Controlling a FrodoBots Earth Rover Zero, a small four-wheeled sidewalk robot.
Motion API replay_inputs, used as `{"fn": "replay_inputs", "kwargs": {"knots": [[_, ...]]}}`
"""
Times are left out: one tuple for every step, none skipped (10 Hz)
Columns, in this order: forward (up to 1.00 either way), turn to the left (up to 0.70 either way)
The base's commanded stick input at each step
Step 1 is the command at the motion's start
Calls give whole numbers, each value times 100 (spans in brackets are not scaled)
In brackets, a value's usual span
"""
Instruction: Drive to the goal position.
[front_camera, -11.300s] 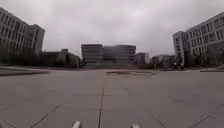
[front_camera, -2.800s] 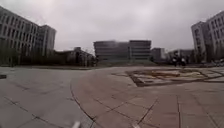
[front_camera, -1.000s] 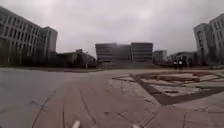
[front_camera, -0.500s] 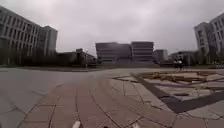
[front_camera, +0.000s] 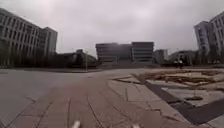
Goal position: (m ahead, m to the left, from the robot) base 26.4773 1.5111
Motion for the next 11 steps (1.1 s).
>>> {"fn": "replay_inputs", "kwargs": {"knots": [[70, -3], [70, -11], [70, -22], [70, -14], [70, 0], [70, 0], [70, 0], [70, 0], [70, 0], [70, 0], [70, 0]]}}
